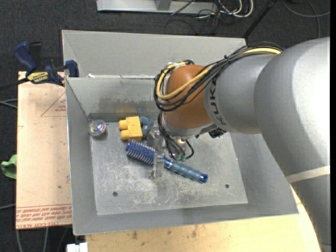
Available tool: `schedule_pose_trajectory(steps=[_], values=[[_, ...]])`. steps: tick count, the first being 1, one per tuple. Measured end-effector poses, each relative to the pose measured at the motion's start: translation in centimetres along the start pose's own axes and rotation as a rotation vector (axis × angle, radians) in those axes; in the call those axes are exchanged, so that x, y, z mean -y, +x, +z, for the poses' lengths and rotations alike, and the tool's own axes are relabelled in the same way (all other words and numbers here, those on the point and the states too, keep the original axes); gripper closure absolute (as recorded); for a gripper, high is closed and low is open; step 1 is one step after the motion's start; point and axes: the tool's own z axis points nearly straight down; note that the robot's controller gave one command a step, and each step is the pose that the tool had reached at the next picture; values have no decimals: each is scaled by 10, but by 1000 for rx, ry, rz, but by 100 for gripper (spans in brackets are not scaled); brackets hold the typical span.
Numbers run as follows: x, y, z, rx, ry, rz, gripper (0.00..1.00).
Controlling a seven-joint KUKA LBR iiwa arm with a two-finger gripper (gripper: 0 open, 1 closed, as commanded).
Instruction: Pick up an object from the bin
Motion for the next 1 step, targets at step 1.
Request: schedule_pose_trajectory(steps=[1], values=[[-1, 0, -1, 1, -1, 1, 100]])
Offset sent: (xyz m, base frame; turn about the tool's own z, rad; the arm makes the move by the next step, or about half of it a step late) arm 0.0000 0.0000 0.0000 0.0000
